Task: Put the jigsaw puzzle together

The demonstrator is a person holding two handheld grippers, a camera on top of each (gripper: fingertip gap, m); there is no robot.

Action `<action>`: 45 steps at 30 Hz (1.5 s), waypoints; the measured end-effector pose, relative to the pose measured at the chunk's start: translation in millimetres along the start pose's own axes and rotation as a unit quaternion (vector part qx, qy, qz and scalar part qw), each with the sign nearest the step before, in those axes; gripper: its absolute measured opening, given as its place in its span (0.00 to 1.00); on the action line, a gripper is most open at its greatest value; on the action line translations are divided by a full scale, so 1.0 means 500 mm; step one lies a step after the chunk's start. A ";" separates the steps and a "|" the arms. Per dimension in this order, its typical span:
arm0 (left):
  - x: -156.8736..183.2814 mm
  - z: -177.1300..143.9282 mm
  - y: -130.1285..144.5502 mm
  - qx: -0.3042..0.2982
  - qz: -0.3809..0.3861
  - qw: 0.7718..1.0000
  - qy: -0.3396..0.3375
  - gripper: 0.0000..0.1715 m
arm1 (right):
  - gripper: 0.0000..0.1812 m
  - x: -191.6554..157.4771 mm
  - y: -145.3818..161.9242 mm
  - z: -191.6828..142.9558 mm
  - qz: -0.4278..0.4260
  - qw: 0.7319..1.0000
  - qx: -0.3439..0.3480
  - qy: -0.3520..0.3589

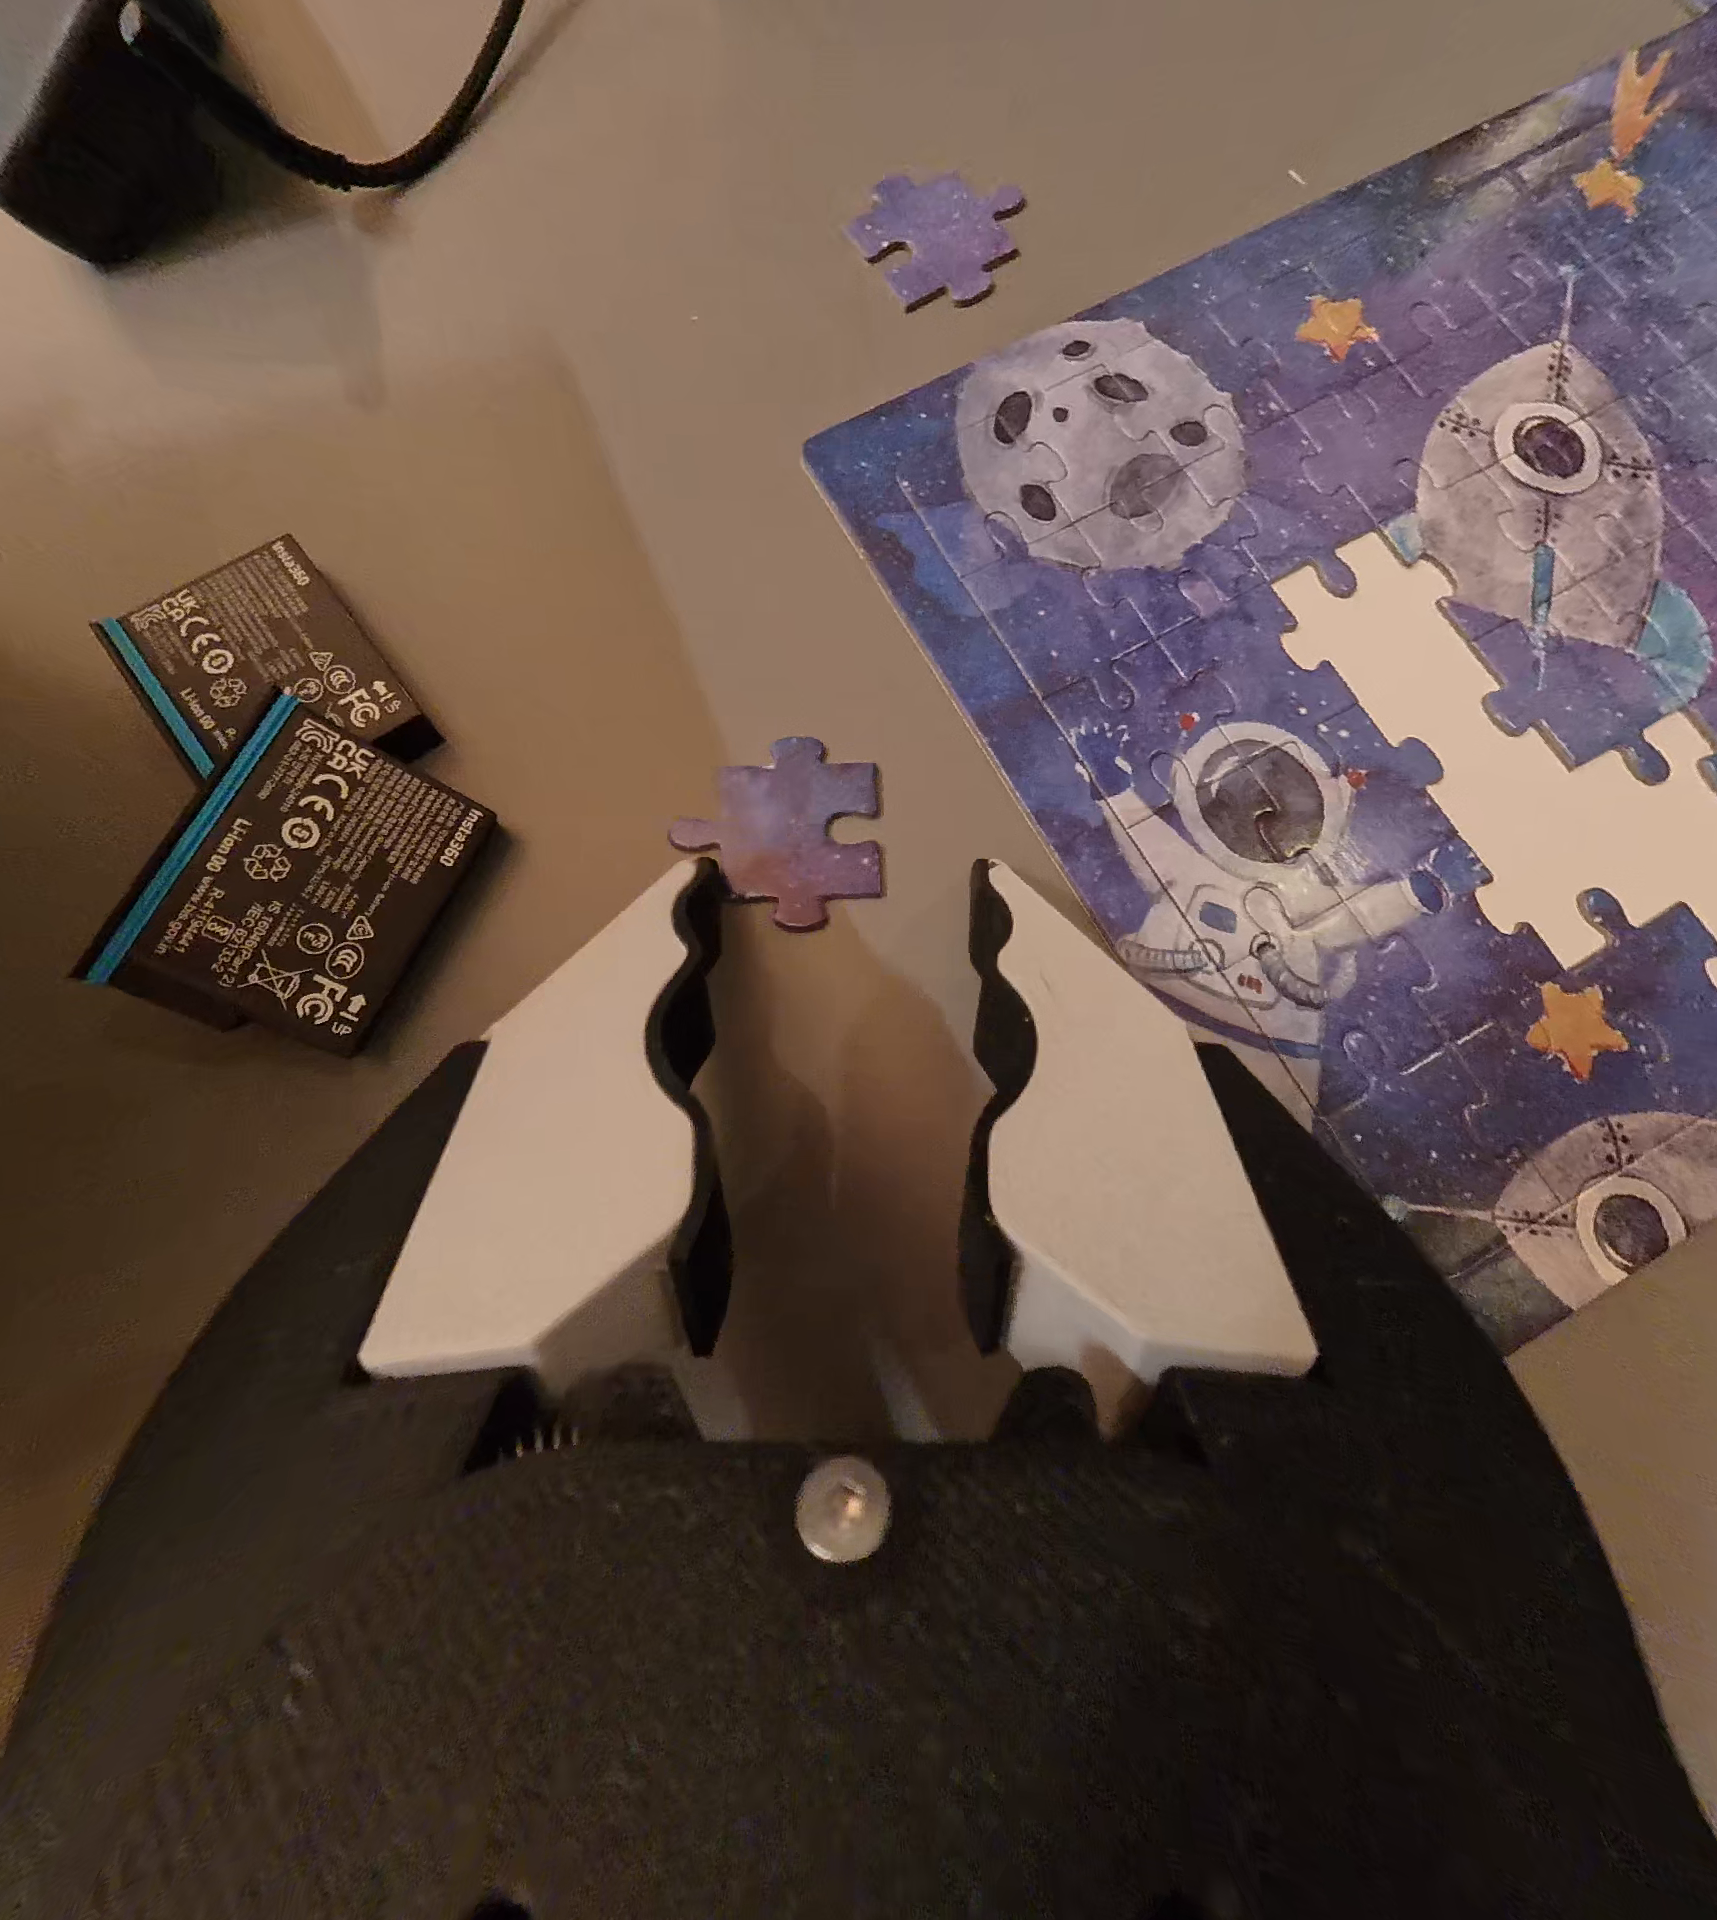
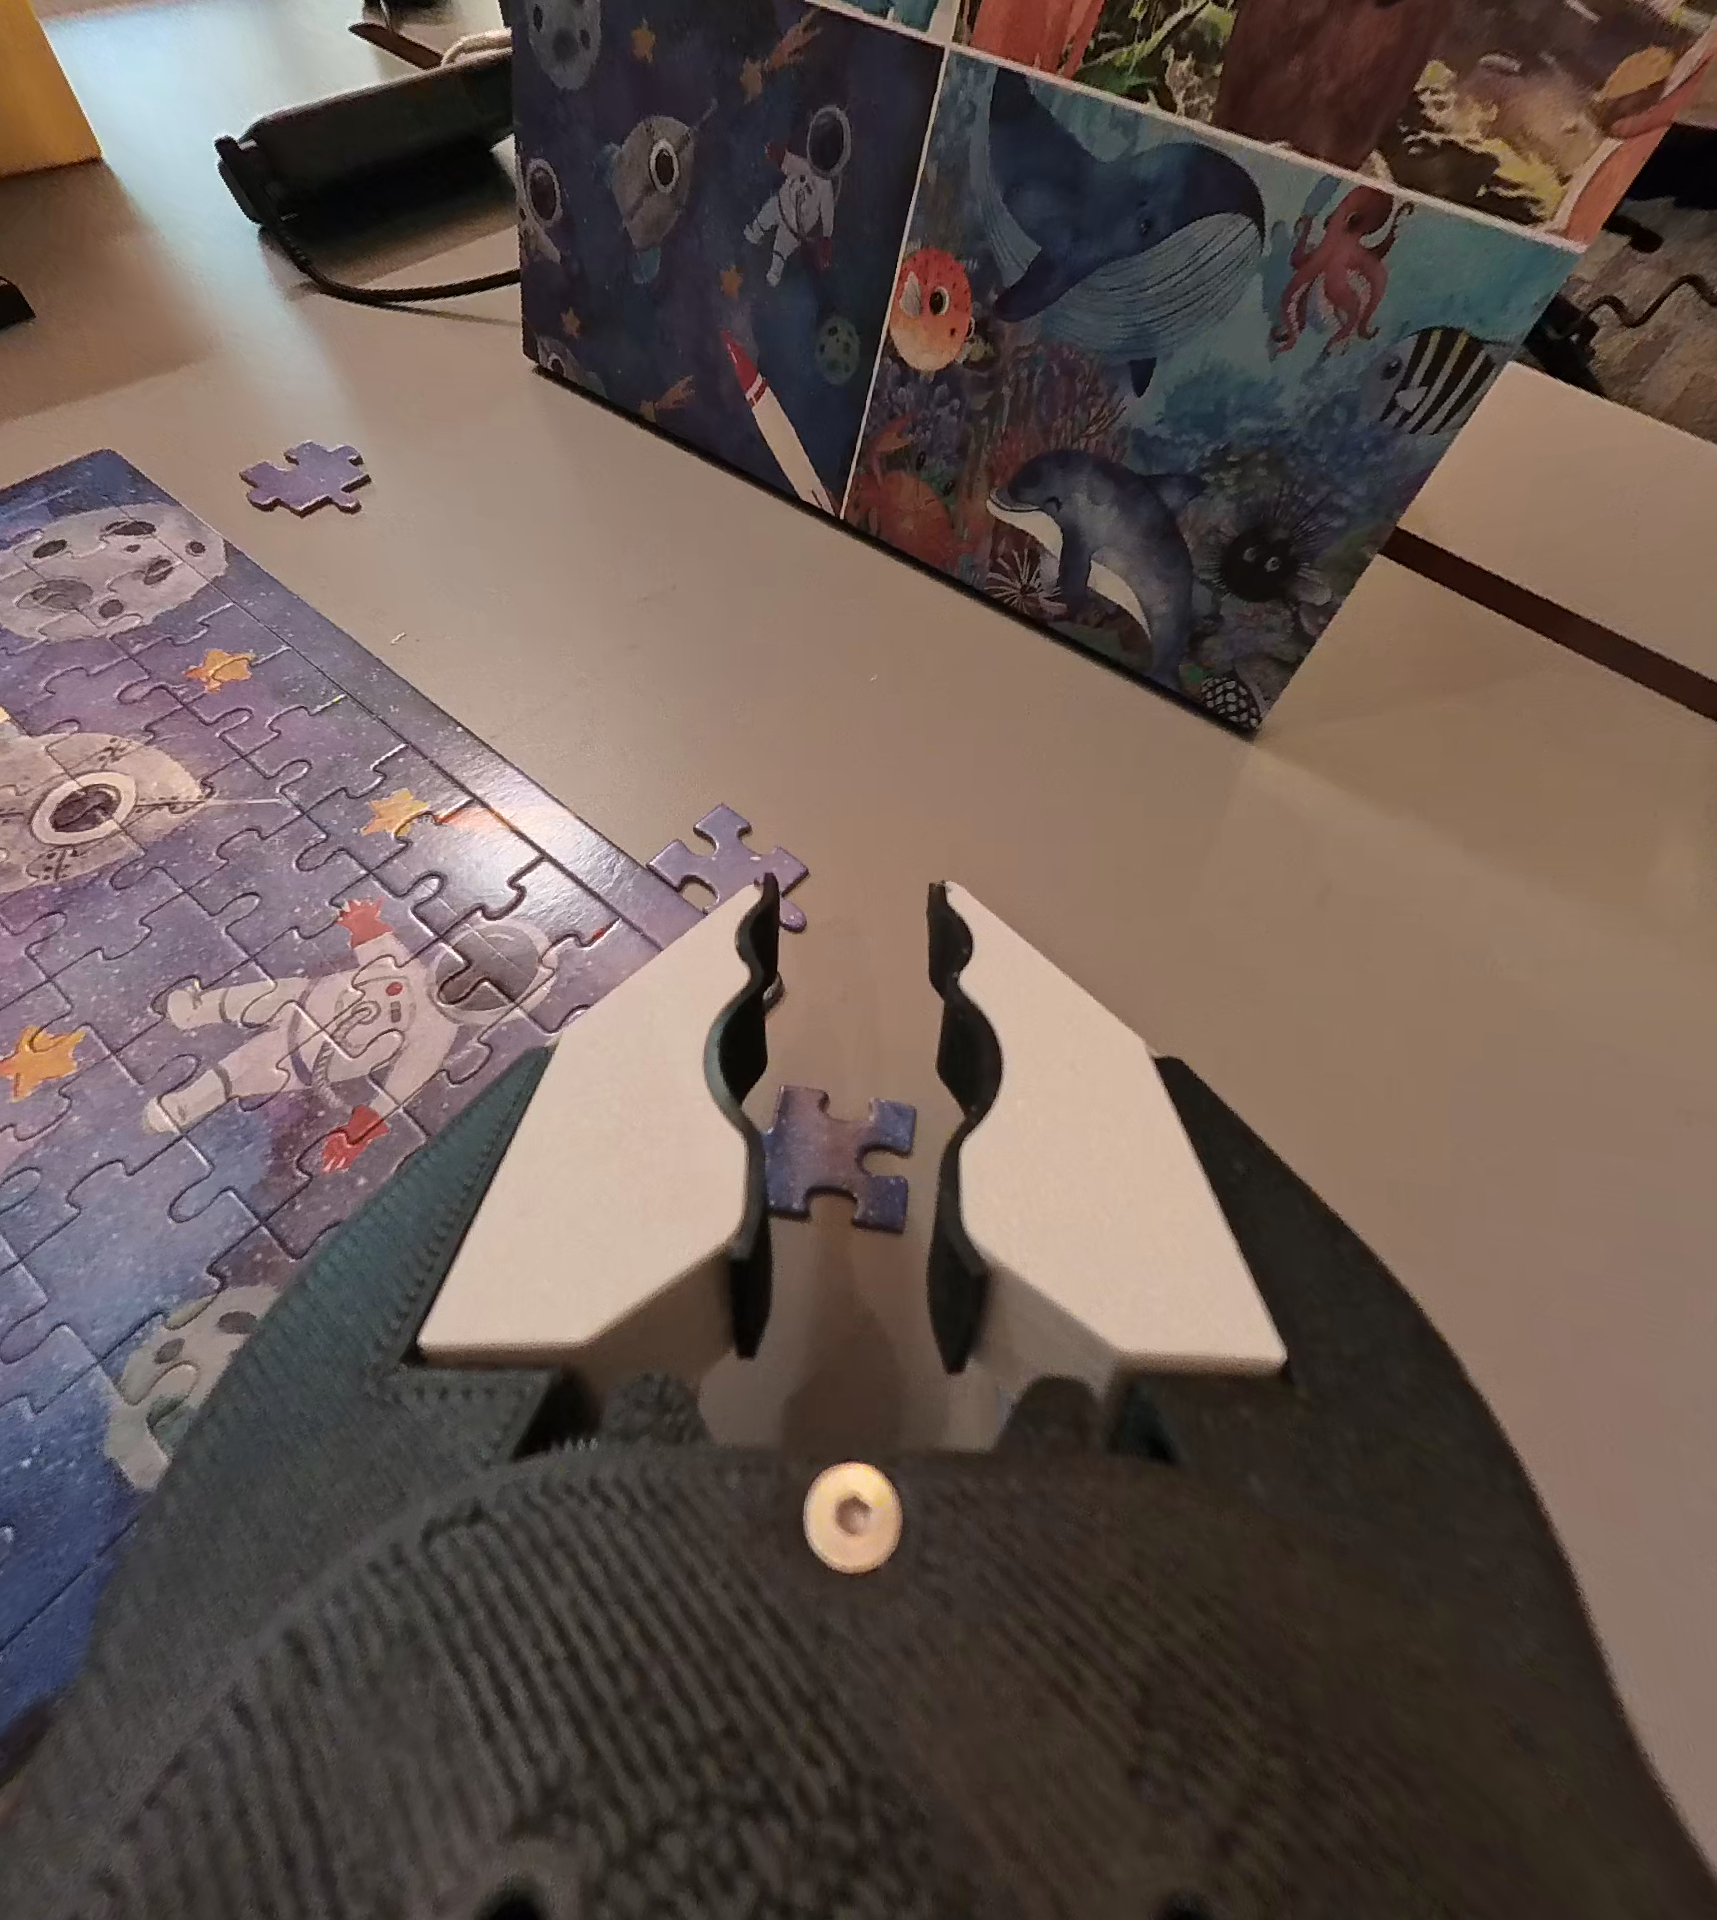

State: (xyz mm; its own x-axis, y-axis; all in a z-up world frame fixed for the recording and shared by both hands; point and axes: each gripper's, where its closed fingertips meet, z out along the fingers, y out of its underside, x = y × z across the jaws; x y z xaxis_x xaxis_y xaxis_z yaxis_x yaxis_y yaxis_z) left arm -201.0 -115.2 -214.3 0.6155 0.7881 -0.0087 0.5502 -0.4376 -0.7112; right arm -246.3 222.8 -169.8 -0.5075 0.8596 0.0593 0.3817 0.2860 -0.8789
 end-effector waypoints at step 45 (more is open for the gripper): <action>0.404 0.042 -0.060 0.010 0.315 0.903 0.292 0.17 | 0.13 -0.016 -0.005 -0.005 -0.027 1.000 -0.002 -0.007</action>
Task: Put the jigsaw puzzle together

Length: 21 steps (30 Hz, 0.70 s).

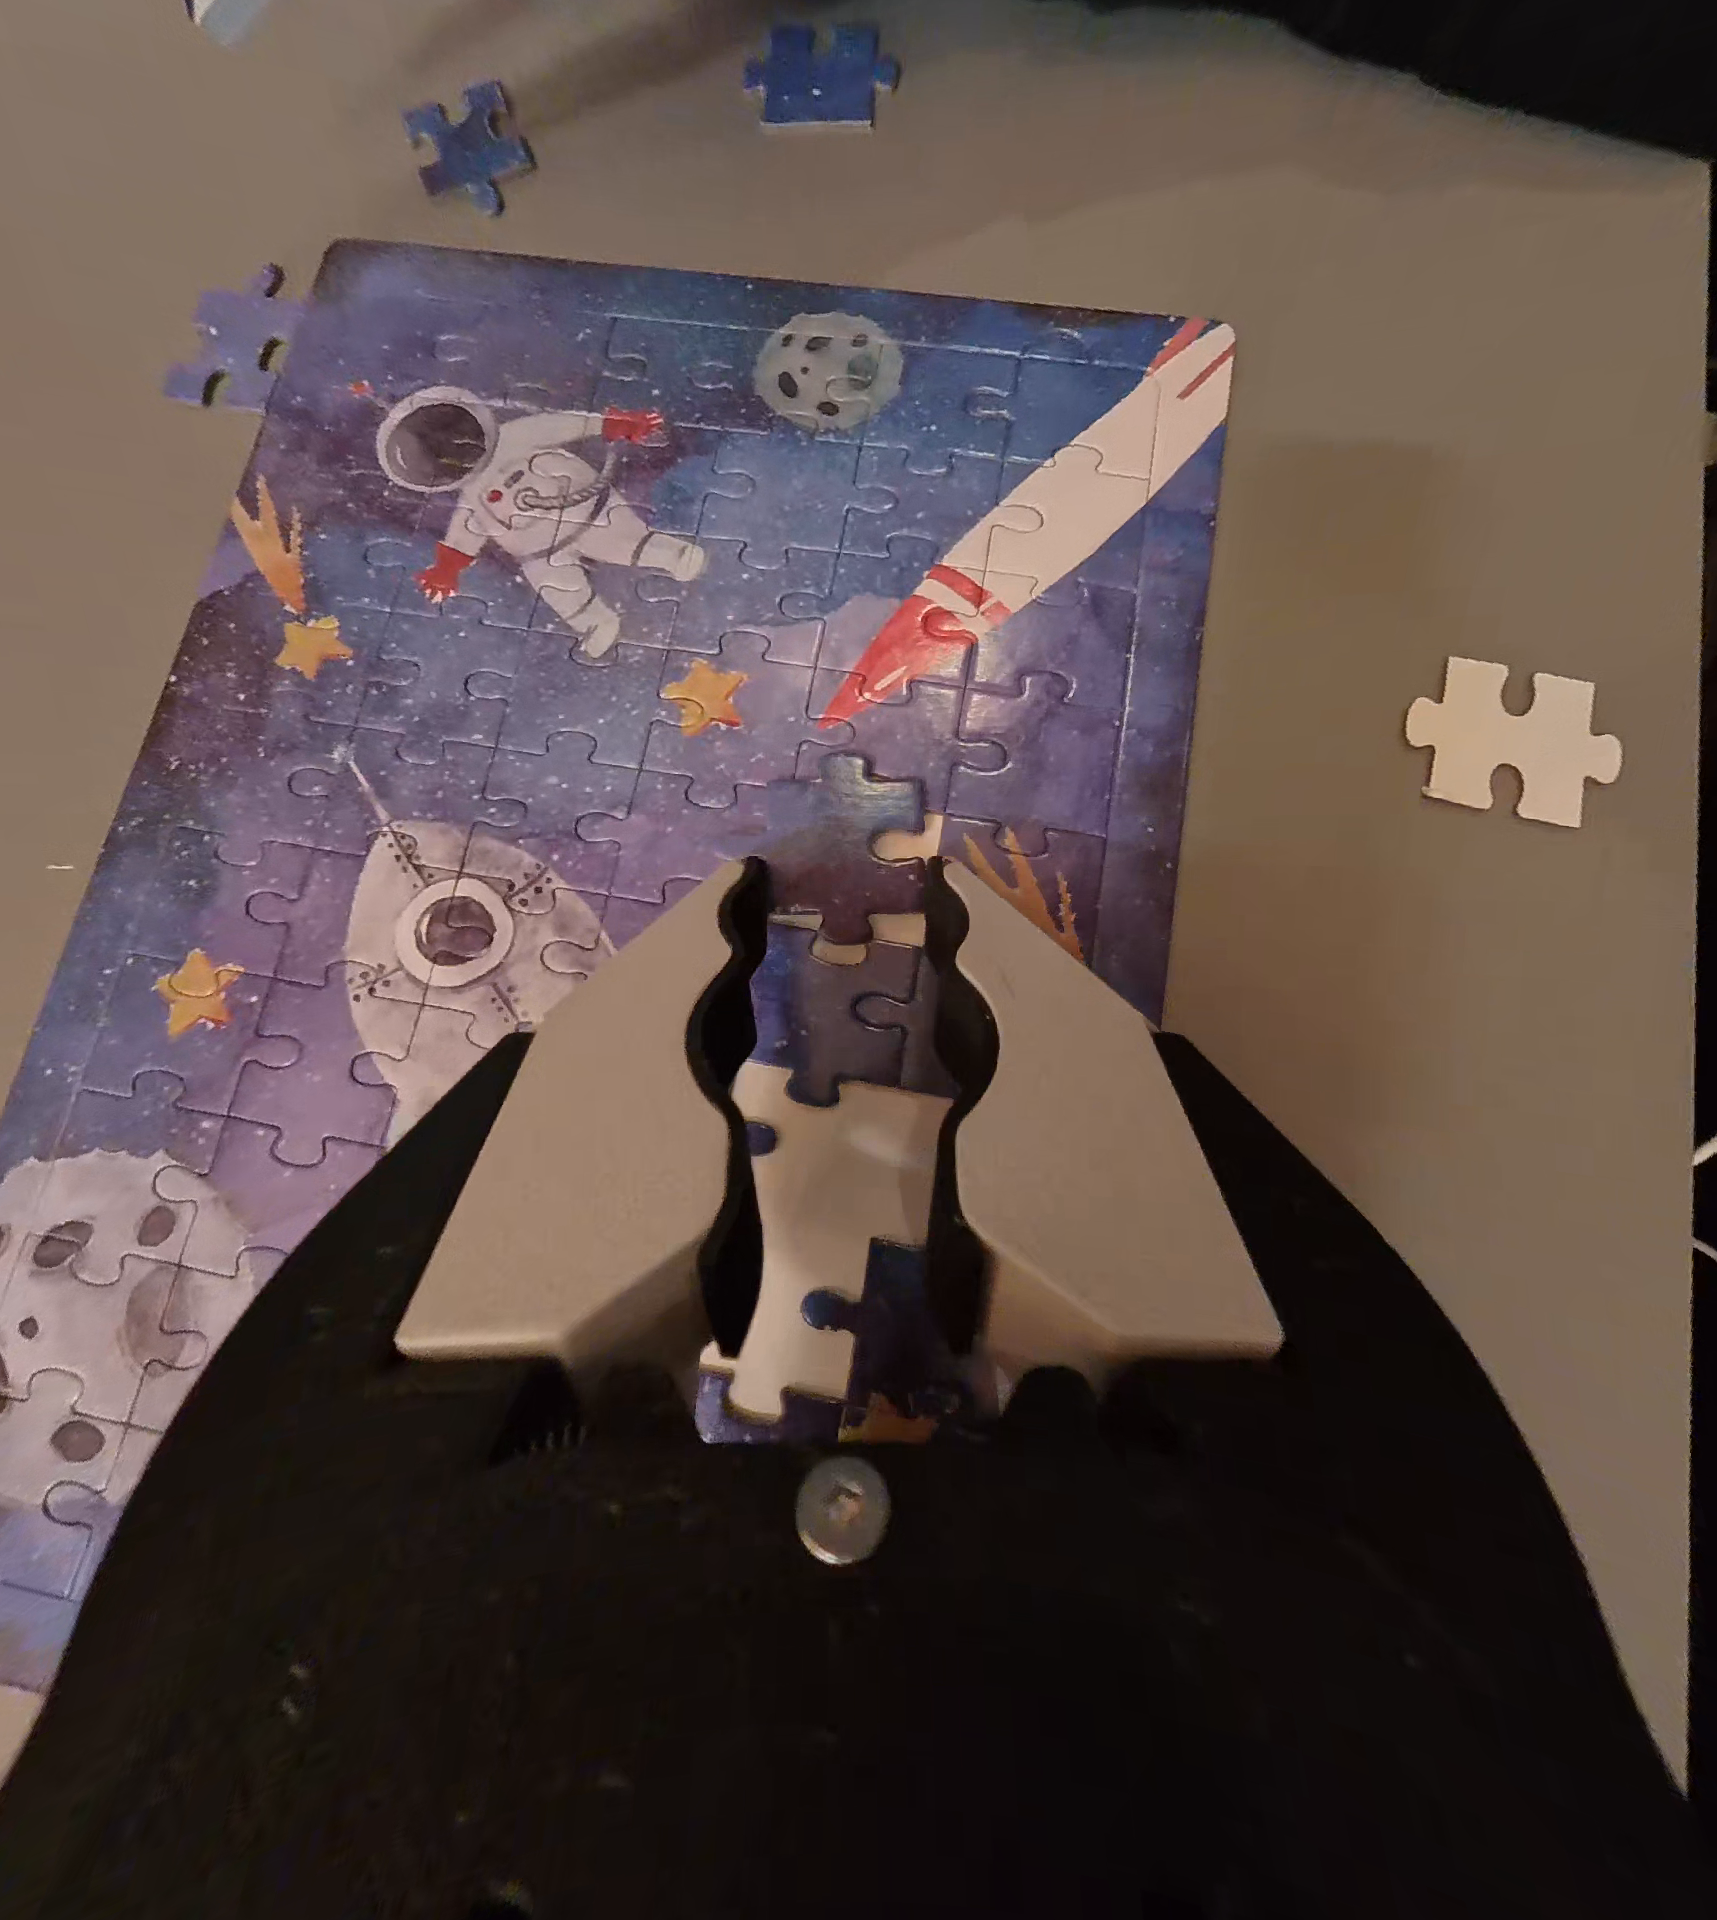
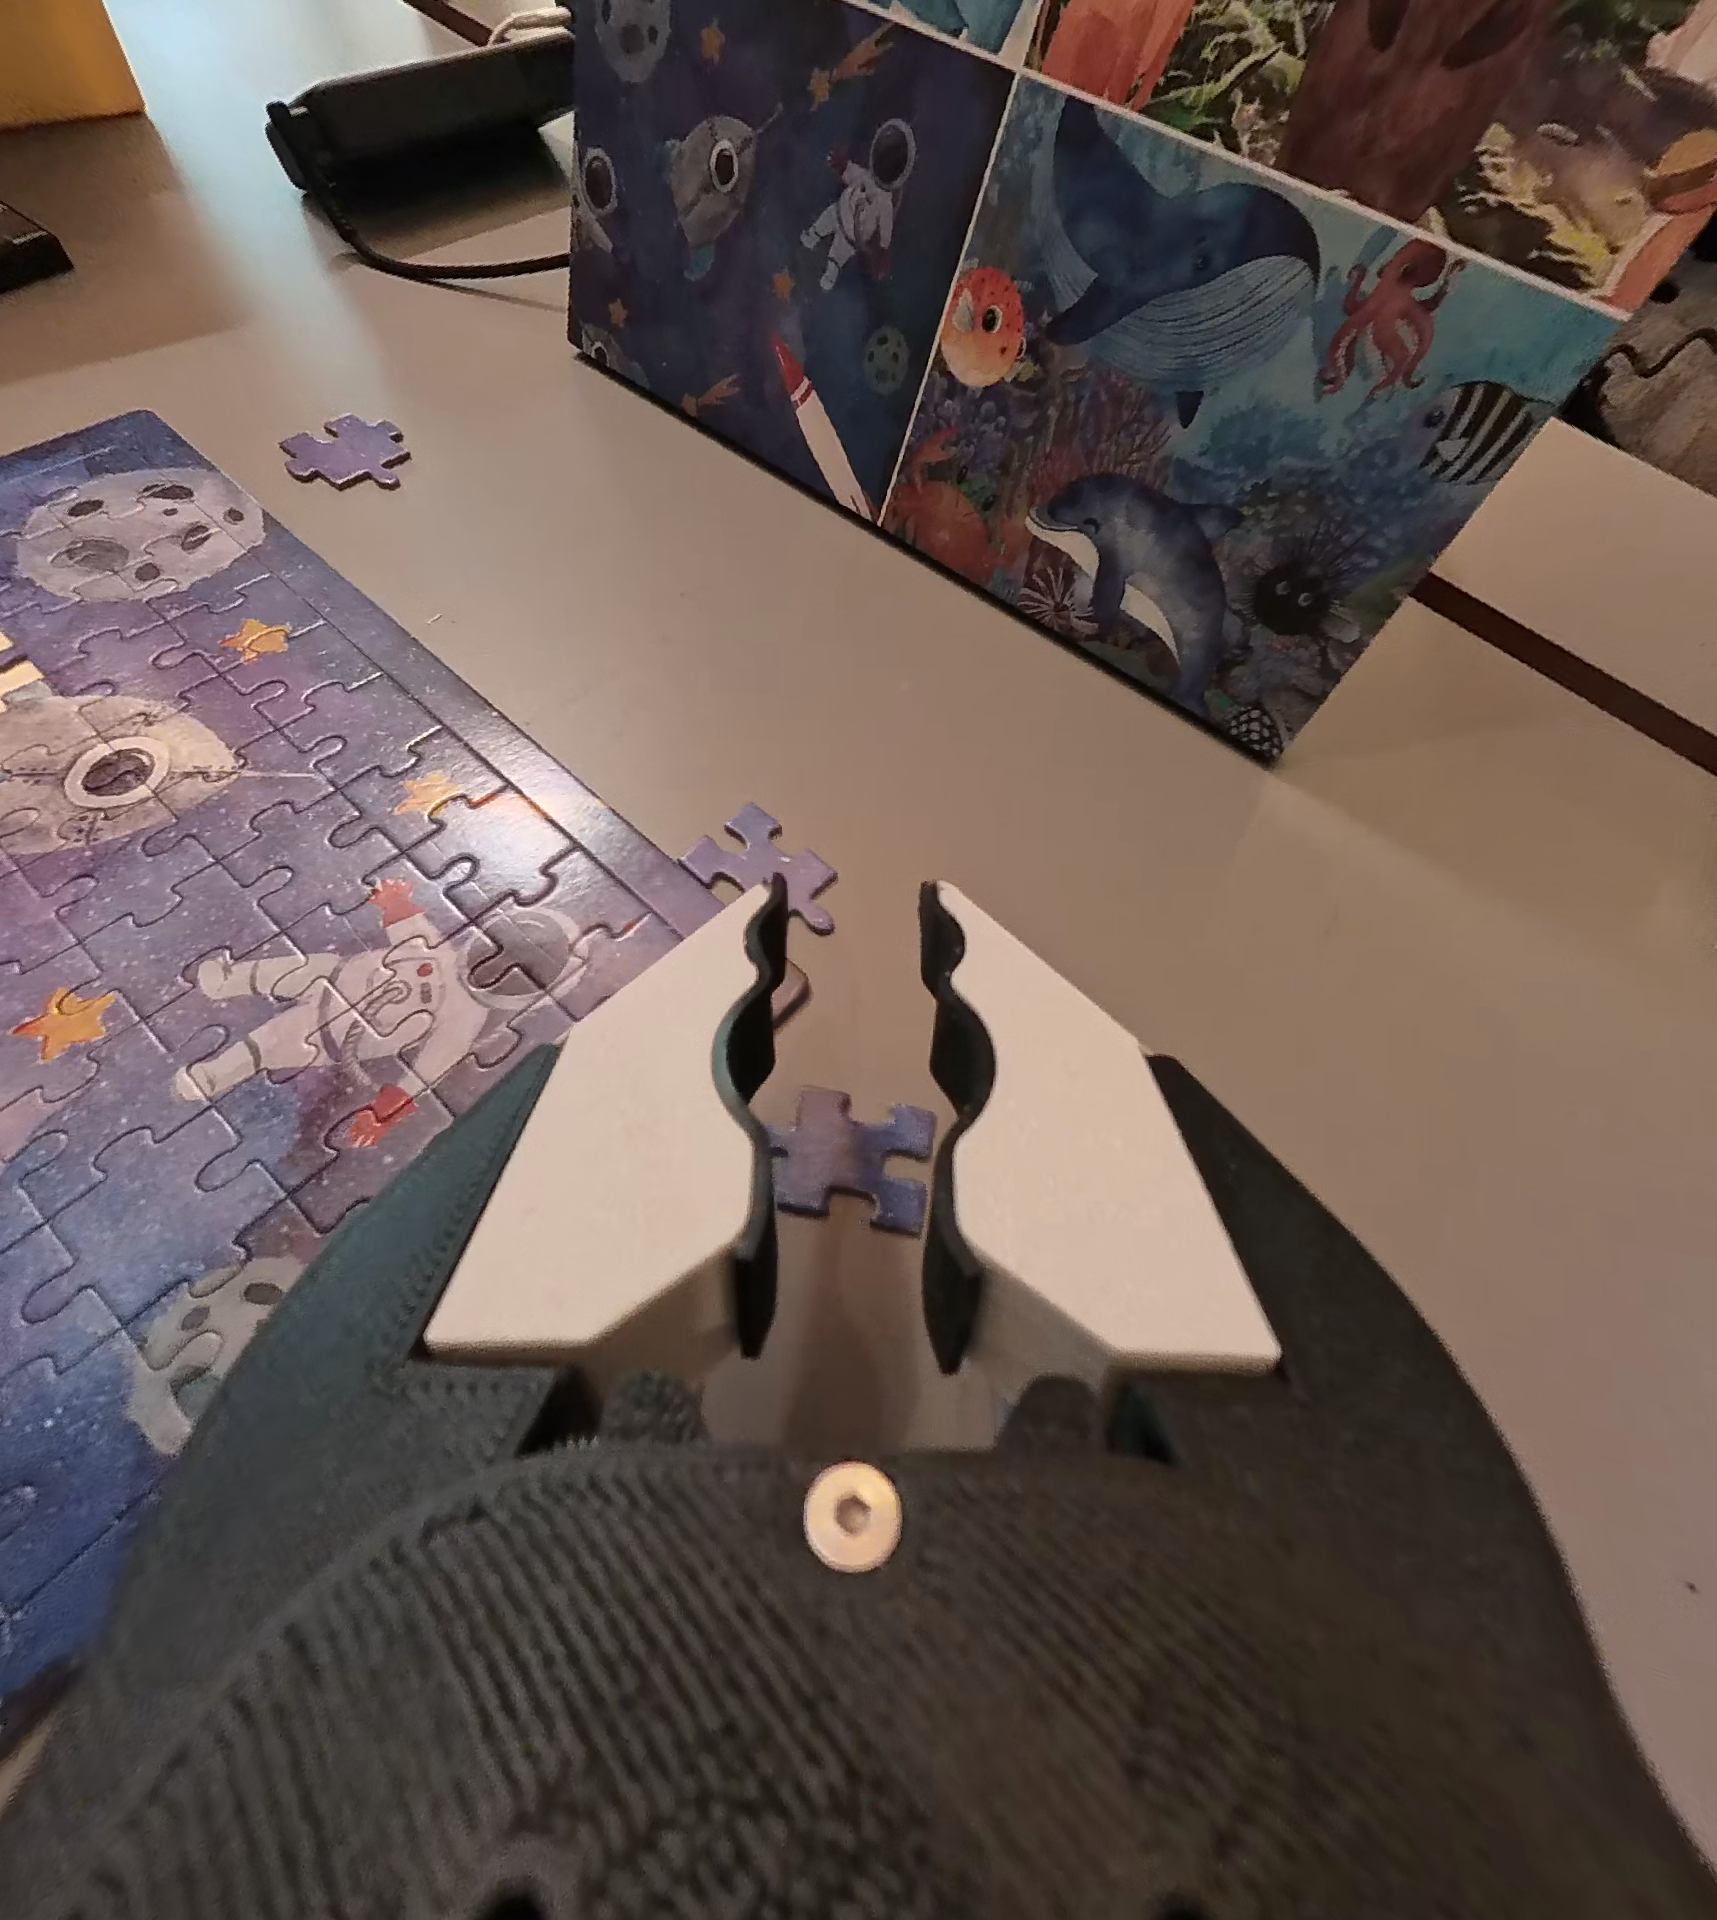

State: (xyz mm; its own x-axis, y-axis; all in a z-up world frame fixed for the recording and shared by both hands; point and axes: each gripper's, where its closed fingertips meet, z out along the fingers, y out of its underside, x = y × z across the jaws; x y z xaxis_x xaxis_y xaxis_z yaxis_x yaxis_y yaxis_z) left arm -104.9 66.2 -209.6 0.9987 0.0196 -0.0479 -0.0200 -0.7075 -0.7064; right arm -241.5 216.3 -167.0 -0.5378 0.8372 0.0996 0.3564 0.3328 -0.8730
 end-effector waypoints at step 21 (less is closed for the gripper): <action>0.002 -0.010 0.005 0.013 -0.003 1.000 0.011 0.18 | 0.13 -0.012 0.018 0.014 -0.012 1.000 -0.023 -0.011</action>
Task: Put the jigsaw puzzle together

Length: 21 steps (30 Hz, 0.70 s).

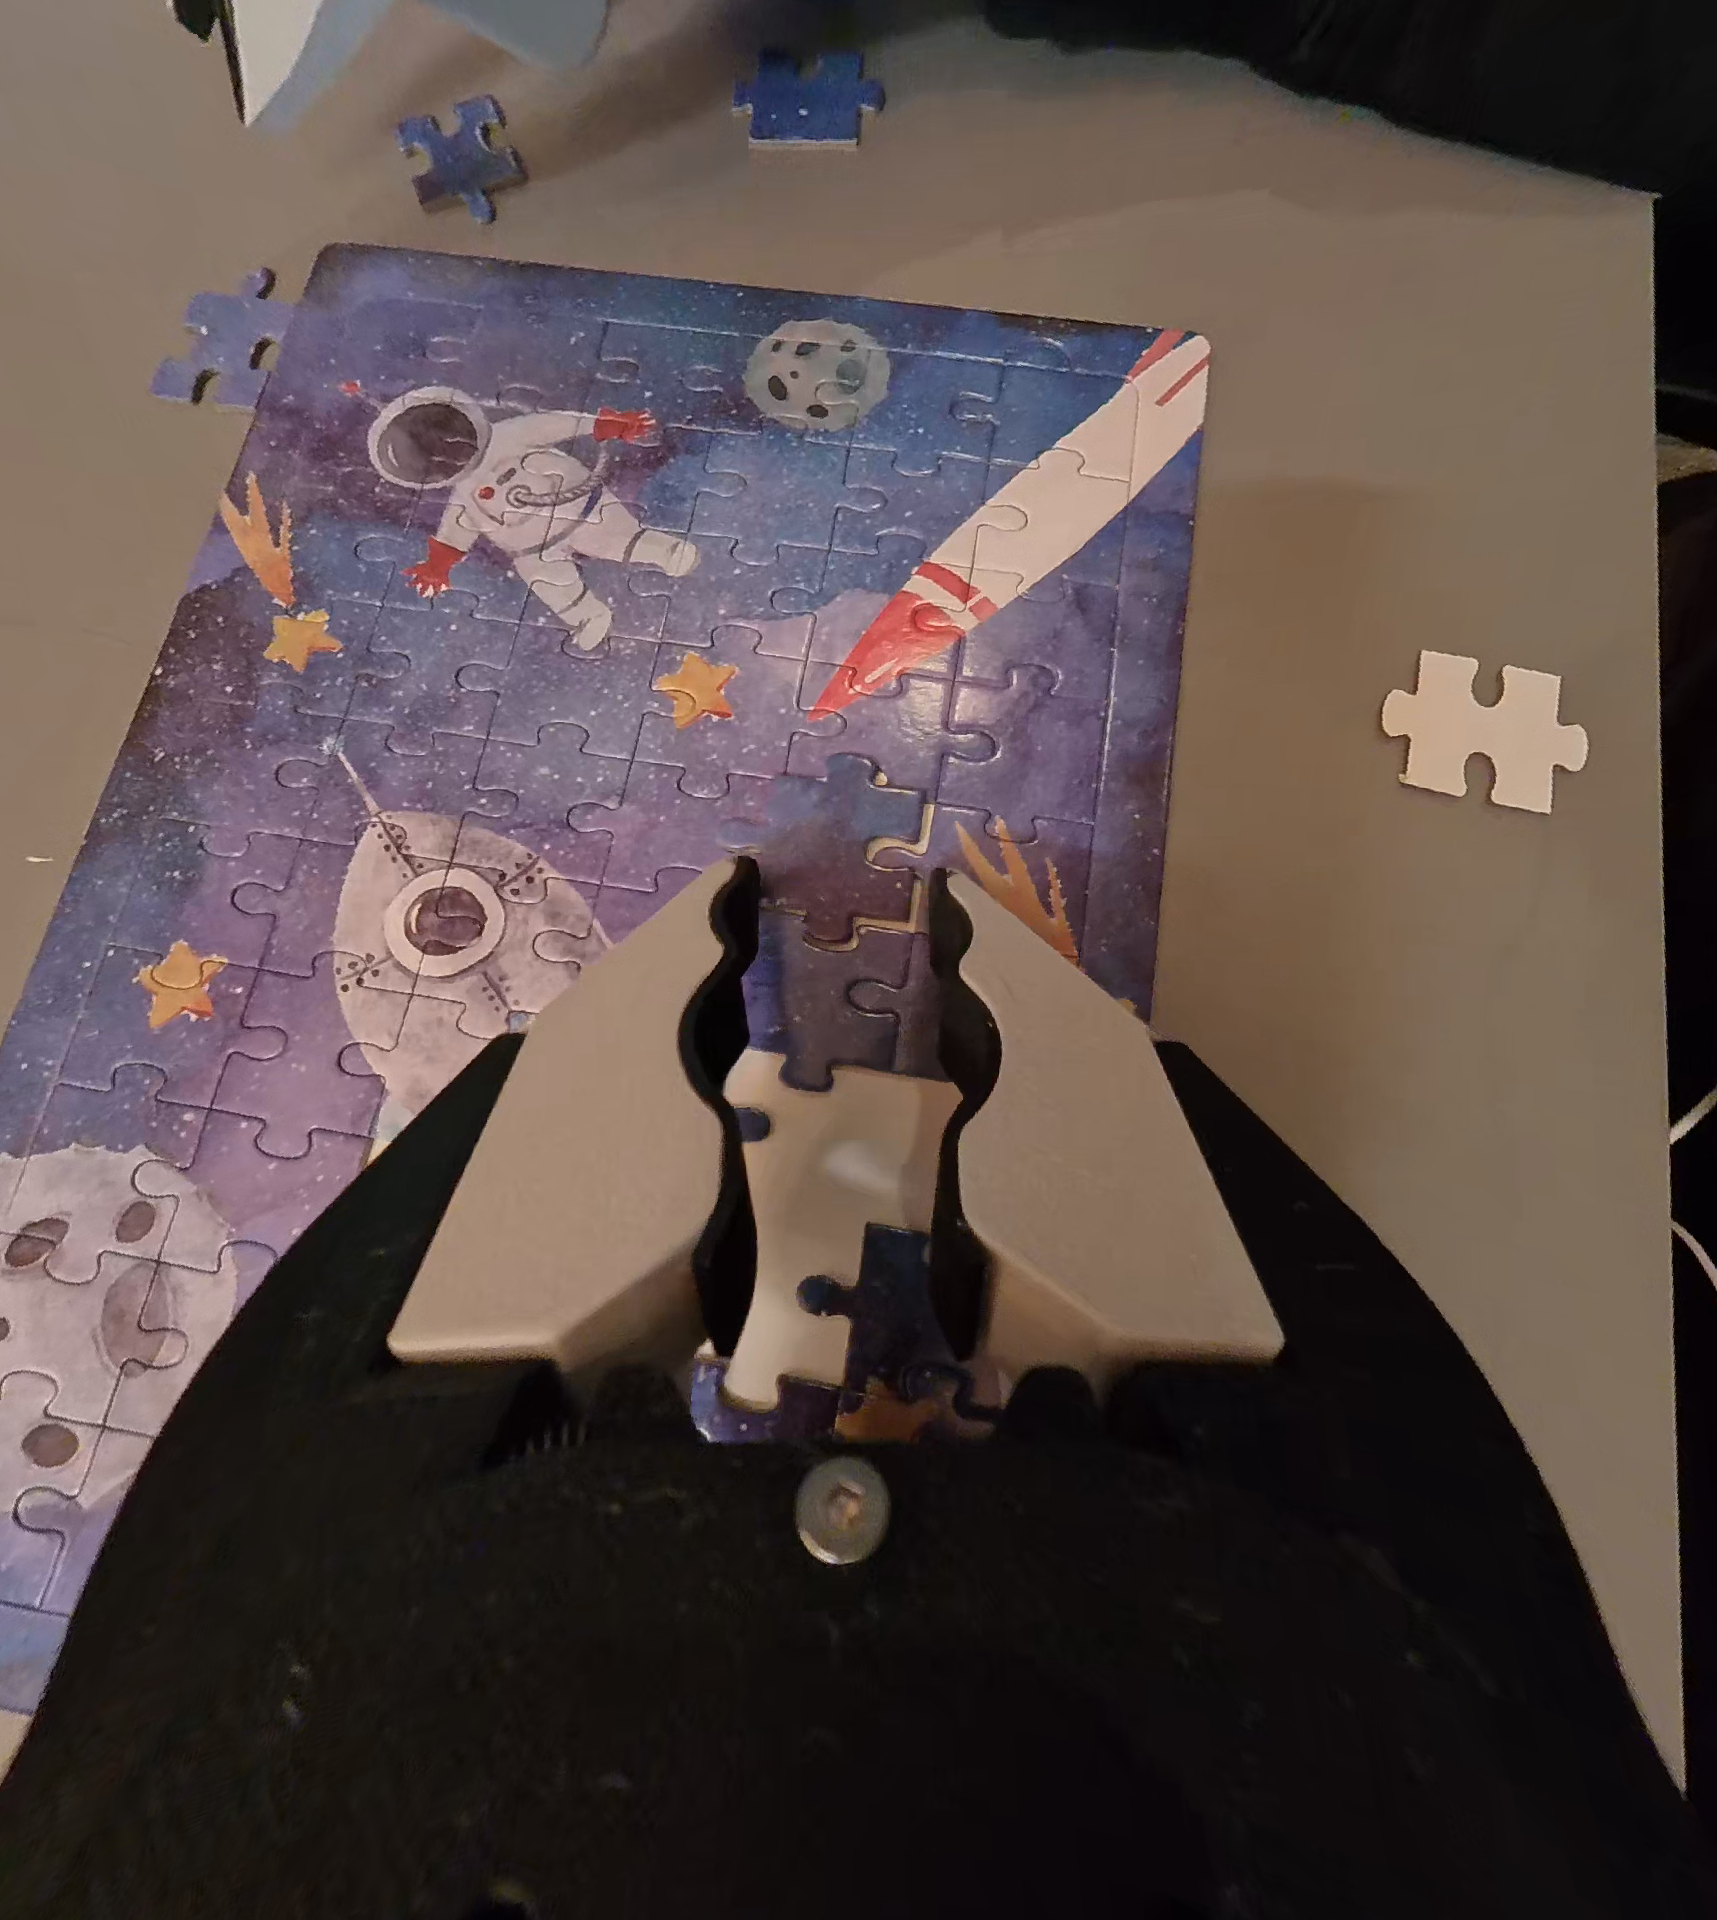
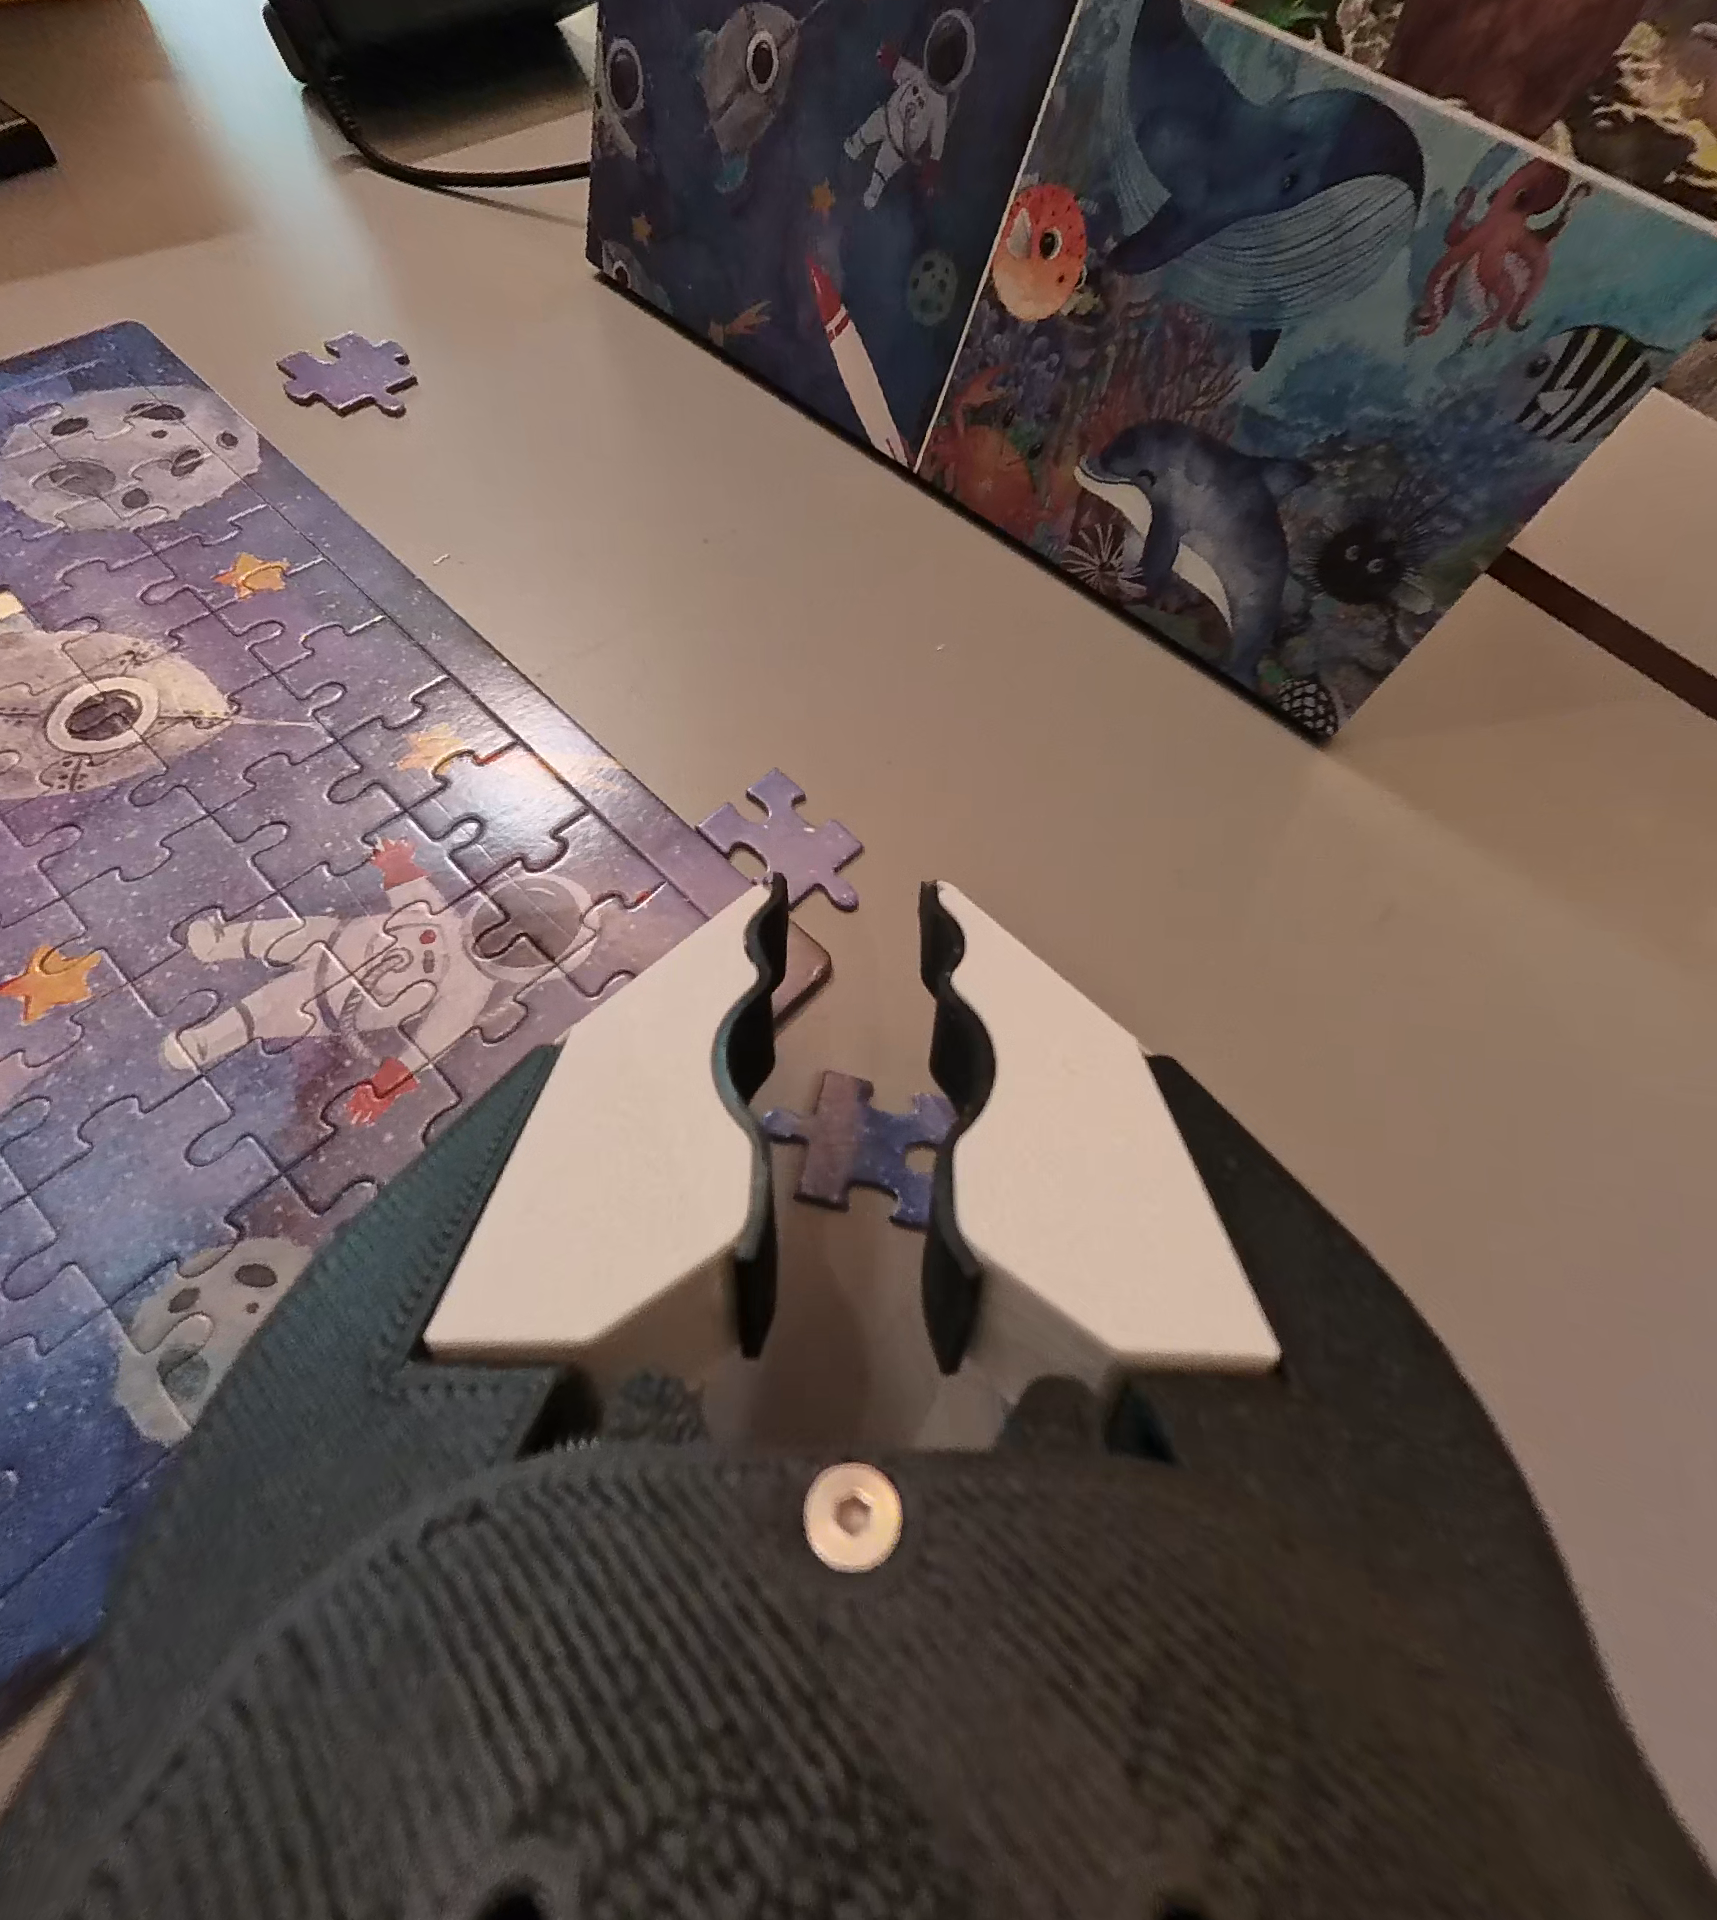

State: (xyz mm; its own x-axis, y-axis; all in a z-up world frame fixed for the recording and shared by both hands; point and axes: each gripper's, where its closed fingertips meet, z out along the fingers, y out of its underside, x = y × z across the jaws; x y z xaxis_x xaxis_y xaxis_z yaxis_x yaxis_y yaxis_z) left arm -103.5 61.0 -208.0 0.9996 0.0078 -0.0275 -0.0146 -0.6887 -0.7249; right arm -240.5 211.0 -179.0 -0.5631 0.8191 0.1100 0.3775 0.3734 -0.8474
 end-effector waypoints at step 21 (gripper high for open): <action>-0.042 -0.038 0.016 0.030 0.012 0.999 -0.037 0.08 | 0.03 -0.343 -0.008 -0.034 -0.199 0.936 0.002 -0.290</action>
